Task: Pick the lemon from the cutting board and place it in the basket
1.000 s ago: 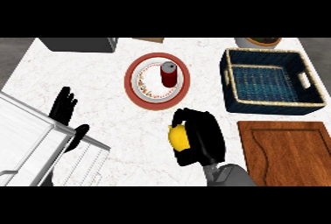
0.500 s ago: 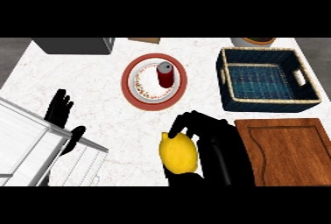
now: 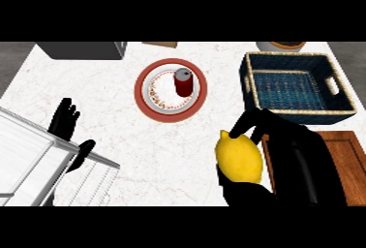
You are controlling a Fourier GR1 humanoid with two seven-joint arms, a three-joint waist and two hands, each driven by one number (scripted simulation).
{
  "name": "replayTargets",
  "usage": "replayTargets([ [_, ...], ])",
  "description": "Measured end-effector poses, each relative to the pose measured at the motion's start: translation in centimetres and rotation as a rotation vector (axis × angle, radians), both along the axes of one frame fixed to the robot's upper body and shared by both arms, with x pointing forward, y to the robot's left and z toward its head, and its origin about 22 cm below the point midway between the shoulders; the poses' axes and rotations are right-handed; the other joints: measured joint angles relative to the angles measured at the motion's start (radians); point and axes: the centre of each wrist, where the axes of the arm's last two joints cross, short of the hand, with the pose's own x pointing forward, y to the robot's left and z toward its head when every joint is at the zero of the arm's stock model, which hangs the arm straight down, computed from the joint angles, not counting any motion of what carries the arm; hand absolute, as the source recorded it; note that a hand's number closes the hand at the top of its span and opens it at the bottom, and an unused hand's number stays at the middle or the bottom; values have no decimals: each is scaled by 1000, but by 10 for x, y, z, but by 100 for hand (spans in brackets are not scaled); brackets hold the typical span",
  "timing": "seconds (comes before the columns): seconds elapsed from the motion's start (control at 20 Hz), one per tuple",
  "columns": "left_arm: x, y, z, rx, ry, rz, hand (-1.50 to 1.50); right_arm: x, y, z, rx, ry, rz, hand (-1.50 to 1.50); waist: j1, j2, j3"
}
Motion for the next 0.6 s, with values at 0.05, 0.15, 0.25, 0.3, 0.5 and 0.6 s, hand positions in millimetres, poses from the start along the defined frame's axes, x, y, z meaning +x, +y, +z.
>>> replayTargets([
  [0.05, 0, 0, 0, 3, -1, 2, 0, 5, -5, 1, -16, 0, -19, 150, 1, 1, 0],
  [0.15, 0, 0, 1, -2, -1, -2, 0, 9, -19, 5, -51, -6, -55, 150, 1, 2, 1],
  [0.25, 0, 0, 1, 1, 3, 2, 0, 14, -32, 8, -67, -8, -83, 150, 2, 2, 1],
  [0.3, 1, 0, 2, -2, 4, 2, 0, 17, -37, 8, -70, -4, -94, 150, 3, 3, 1],
  [0.5, 1, -1, 2, 1, 0, -2, 0, 35, -58, 8, -57, -6, -125, 150, 5, 5, 1],
  [0.6, 1, 0, 2, 1, 1, -3, 0, 39, -74, 8, -52, -3, -139, 150, 4, 5, 1],
])
